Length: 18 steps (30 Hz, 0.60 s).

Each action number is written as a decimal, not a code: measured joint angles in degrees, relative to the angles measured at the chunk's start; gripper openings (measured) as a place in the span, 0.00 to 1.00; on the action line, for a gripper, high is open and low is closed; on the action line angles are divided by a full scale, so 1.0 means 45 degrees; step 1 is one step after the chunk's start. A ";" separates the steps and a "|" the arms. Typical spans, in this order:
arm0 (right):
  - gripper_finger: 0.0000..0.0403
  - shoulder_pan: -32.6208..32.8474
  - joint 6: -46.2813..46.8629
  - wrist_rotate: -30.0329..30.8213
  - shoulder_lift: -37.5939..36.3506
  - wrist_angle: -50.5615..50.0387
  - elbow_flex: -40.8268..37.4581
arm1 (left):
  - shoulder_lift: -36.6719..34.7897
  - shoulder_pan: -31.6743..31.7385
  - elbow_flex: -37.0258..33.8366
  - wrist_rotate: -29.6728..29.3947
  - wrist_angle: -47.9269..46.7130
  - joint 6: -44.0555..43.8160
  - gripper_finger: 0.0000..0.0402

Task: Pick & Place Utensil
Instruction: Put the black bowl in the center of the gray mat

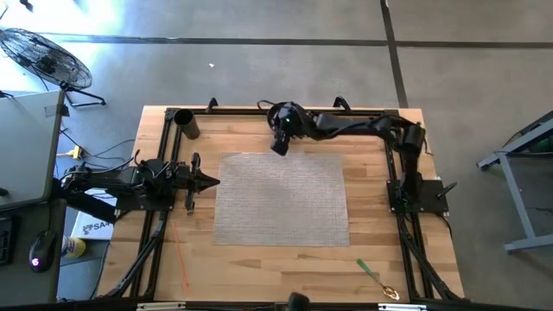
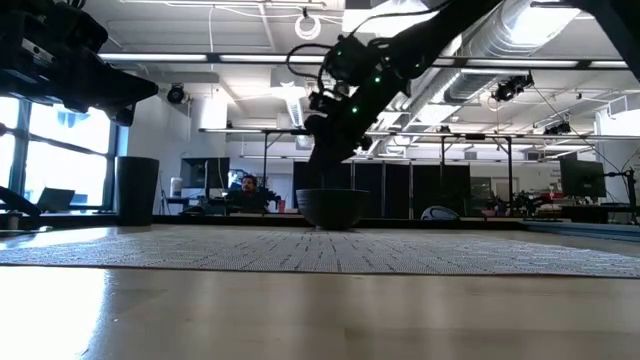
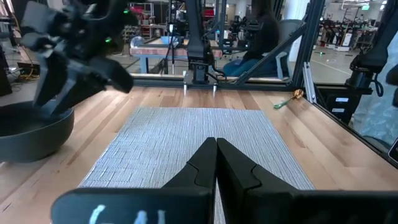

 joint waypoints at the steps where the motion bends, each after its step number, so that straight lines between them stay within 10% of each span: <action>1: 0.43 -0.0111 0.0000 -0.0090 0.0198 -0.0093 0.0189 | 0.0000 0.0000 0.0000 0.0000 -0.0005 0.0000 0.00; 18: 0.41 -0.0555 -0.0549 -0.0072 0.0959 -0.0029 0.0106 | 0.0000 0.0000 0.0000 0.0001 -0.0005 0.0000 0.00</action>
